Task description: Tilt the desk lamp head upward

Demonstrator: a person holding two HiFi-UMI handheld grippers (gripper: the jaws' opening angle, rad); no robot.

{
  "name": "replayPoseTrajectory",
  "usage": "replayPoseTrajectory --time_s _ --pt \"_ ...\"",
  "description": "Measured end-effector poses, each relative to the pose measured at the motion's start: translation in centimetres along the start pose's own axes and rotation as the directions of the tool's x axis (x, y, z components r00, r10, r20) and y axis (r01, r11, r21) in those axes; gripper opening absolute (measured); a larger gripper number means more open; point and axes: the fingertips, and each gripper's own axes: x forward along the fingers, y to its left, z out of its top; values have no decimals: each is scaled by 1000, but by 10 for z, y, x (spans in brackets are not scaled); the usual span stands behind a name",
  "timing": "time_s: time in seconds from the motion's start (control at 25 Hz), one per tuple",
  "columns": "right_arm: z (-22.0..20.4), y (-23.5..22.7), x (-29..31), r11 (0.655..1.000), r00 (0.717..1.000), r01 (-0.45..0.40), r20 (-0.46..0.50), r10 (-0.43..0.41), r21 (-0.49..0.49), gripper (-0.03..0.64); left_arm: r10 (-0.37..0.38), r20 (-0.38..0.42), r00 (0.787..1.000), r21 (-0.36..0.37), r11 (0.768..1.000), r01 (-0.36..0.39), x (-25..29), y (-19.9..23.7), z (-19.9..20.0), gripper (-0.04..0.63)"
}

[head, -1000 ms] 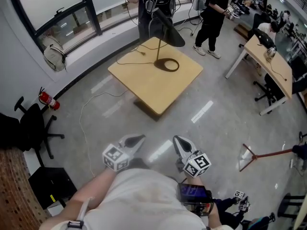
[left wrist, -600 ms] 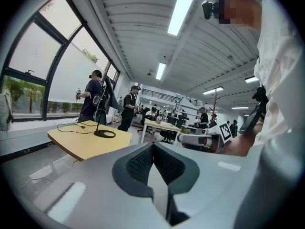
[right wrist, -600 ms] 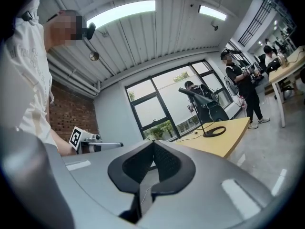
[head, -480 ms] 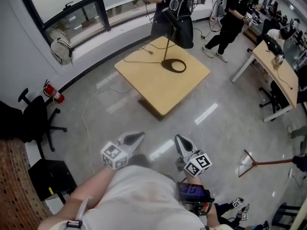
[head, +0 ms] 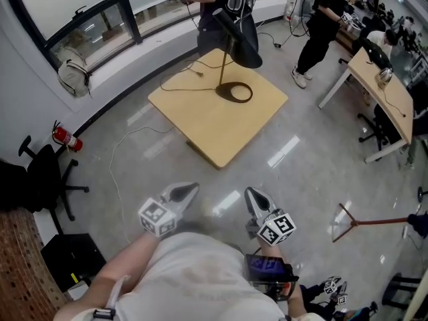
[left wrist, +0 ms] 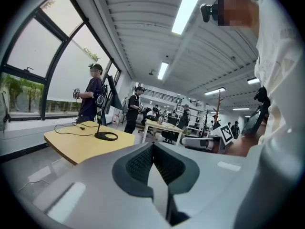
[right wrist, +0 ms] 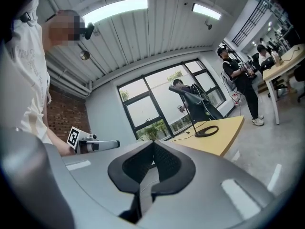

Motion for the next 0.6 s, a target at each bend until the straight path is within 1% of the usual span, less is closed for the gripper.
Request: replayPoseTrajectory --time_s 0.12,0.28,0.4,0.6 --pt "16 -16 5 1000 1000 20 1 -20 -13 12 -20 13 1000 5 1000 20 24 9 14 2" --pt "29 -40 11 998 999 54 -3 -54 -25 12 -33 18 999 -14 999 33 52 25 19 2" --pt "41 -56 18 997 997 70 -6 -71 -38 12 -49 12 999 -1 999 49 73 34 24 2" --pt "60 -83 38 992 994 105 -9 -106 -69 12 -51 5 999 -10 999 51 103 59 37 2"
